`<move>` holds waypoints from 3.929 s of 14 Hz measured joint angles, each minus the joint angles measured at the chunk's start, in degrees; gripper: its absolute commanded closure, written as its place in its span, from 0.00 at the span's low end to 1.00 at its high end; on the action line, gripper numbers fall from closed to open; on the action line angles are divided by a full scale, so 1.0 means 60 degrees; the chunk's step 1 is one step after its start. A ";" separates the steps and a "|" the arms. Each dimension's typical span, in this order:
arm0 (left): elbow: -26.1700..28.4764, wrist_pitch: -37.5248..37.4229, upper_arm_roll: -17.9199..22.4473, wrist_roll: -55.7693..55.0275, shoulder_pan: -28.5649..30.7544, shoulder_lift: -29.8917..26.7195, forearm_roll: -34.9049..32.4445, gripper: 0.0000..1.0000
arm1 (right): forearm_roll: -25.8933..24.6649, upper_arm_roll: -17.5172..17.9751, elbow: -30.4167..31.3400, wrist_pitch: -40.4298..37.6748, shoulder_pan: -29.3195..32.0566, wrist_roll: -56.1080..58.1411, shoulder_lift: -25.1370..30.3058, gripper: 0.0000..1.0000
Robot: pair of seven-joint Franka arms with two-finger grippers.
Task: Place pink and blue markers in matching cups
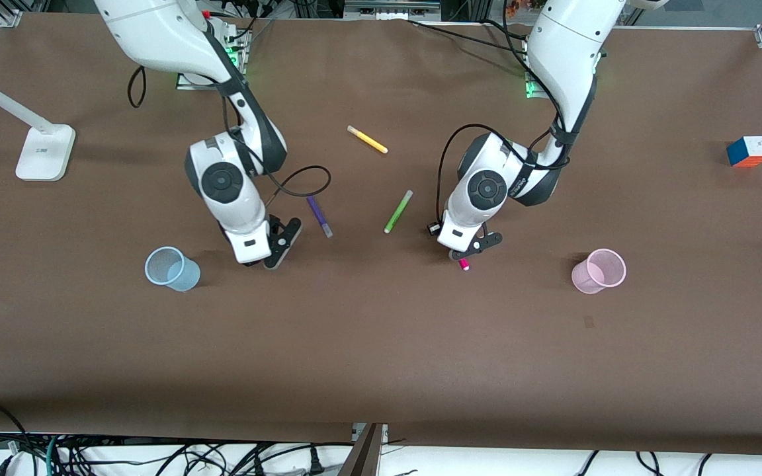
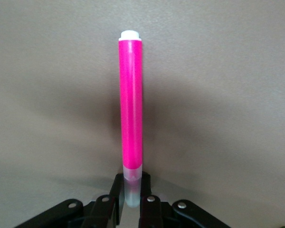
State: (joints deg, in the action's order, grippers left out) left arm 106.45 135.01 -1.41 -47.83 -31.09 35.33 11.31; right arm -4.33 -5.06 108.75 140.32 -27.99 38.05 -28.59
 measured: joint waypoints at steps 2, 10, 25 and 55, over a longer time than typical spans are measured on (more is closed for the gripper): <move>-0.0146 -0.0950 0.0094 0.0000 0.0078 -0.0267 -0.0599 1.00 | 0.0029 -0.0143 -0.0060 -0.0370 0.0069 0.0629 0.0481 0.95; -0.2439 -0.7406 0.0256 0.3331 0.1423 -0.0943 -0.1782 1.00 | 0.3159 -0.0429 -0.0665 -0.2603 0.1285 0.5555 0.1459 0.95; -0.2986 -1.0333 0.0250 1.0300 0.2221 -0.0170 -0.8558 1.00 | 0.8210 -0.1513 -0.0799 -0.5558 0.3567 1.3638 0.1055 0.95; -0.5079 -0.9453 0.0138 0.6847 0.3920 -0.1789 -0.2798 0.00 | 1.0346 -0.1505 -0.2804 -0.6741 0.4572 1.1668 -0.0648 0.00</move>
State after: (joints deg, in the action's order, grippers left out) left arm 75.98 78.30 -0.58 -6.74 -7.57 24.60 -5.48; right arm 57.75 -14.09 91.93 99.88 -0.56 108.06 -32.48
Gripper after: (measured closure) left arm 0.000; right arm 0.000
